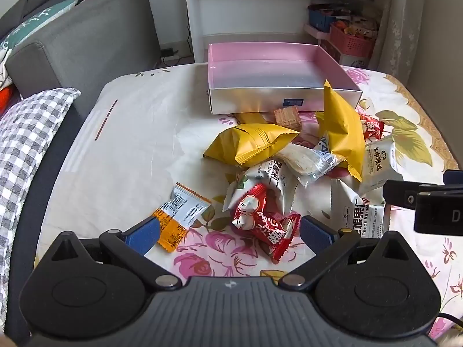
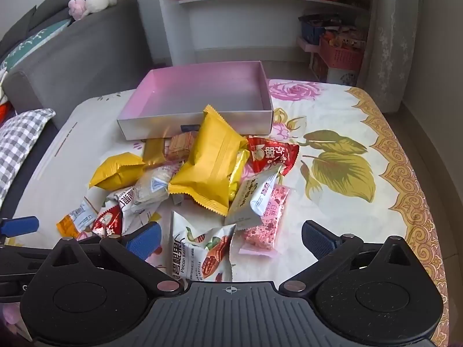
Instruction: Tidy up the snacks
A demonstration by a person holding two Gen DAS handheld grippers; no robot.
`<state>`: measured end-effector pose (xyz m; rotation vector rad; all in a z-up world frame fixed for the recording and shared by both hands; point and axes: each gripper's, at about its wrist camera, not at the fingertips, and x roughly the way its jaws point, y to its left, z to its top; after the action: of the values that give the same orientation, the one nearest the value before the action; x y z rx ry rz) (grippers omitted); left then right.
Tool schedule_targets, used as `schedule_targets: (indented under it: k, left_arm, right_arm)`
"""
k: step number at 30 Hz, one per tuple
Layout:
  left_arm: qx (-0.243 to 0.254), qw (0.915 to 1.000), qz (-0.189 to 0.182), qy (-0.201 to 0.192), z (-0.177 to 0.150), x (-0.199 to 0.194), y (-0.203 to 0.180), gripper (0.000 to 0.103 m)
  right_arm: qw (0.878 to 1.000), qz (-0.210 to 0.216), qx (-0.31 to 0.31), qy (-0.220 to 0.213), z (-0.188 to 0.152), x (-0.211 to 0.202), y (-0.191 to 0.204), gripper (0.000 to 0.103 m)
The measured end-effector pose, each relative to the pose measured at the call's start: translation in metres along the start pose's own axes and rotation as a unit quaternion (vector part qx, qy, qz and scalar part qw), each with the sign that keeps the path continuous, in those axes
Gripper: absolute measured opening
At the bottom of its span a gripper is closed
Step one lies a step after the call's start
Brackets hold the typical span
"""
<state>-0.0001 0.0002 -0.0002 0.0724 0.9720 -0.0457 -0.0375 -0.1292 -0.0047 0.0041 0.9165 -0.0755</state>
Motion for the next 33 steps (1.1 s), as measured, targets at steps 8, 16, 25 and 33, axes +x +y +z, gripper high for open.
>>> schedule_targets:
  k: [8,16,25,33]
  left_arm:
    - [0.001,1.0,0.001,0.0,-0.0008,-0.0026,-0.0017,0.103]
    - [-0.006,1.0,0.001,-0.001,0.0015,0.0011,0.0009,0.103]
    - [-0.006,1.0,0.0,-0.001,0.0016,-0.0004,0.0018,0.103]
    - [-0.007,1.0,0.0,-0.002,0.003,-0.0016,0.0038,0.103]
  right_arm:
    - [1.0,-0.006,-0.003,-0.002,-0.0021,0.0024,0.0014,0.103]
    - [1.0,-0.011,-0.003,-0.007,-0.0022,0.0015,0.0019,0.103]
    - [1.0,-0.011,-0.003,-0.008,-0.0017,0.0004,0.0017,0.103]
    - [1.0,-0.012,-0.002,-0.009,-0.0016,-0.0002,0.0029,0.103]
